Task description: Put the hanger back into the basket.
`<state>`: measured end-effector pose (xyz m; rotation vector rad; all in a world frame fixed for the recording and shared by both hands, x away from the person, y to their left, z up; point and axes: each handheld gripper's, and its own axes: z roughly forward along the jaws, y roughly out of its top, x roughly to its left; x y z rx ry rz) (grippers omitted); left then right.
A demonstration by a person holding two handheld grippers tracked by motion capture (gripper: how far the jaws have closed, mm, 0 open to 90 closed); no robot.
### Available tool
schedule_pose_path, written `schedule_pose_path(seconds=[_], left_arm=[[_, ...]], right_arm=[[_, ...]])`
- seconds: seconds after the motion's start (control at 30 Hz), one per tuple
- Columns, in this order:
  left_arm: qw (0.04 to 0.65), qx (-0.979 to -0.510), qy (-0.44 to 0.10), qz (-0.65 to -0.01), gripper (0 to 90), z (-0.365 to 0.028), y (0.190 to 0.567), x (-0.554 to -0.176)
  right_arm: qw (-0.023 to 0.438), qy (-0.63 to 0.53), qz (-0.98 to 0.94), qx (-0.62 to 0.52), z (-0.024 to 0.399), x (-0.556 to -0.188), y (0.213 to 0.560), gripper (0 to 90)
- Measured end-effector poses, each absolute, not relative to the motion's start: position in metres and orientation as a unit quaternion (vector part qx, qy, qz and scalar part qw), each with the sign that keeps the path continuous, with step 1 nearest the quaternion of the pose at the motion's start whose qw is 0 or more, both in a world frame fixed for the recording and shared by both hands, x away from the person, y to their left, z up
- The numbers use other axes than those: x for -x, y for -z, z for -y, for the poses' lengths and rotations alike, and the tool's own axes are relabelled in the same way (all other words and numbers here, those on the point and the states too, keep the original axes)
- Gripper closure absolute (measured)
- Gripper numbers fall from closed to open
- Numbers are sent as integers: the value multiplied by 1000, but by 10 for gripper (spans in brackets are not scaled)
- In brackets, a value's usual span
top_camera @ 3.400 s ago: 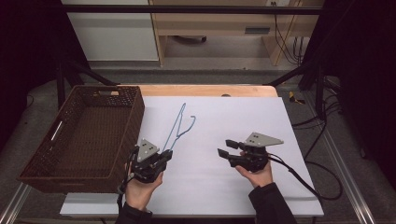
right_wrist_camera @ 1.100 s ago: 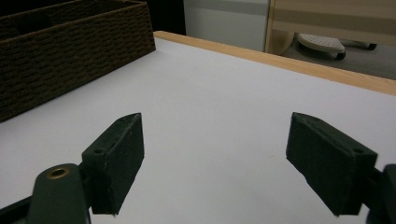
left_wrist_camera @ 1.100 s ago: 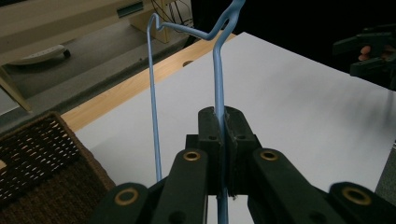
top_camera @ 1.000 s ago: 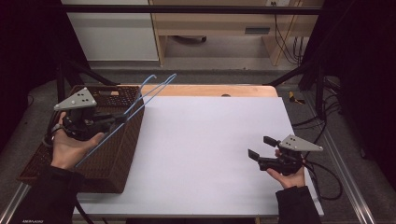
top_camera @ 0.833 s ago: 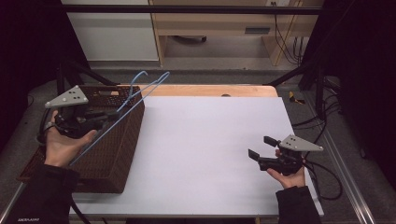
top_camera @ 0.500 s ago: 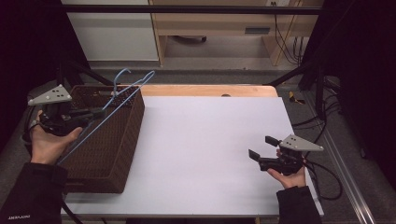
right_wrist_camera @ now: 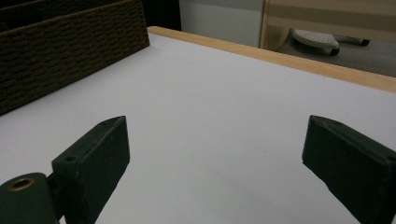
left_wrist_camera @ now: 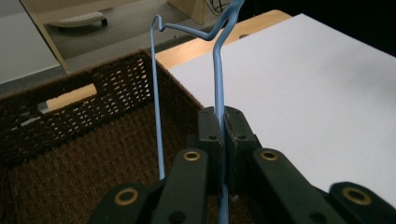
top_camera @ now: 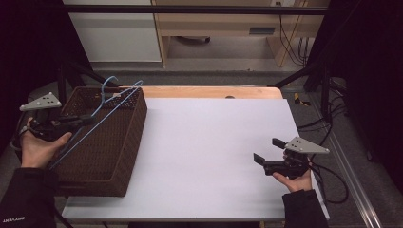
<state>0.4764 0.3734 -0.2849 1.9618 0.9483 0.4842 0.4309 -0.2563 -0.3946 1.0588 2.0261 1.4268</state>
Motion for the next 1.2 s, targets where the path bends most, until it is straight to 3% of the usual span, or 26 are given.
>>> schedule_pose_path(seconds=[0.47, 1.0, 1.2], left_arm=[[395, -799, -189, -413, 870, -394, 326, -485], [307, -830, -195, -423, 860, -383, 375, -496], [331, -811, -195, -442, 699, -387, 371, -491]], right_arm=[[223, -514, -733, -386, 257, -430, 394, 71], [224, -512, -735, -385, 256, -431, 395, 70], [224, -513, -734, -385, 256, -430, 394, 70]])
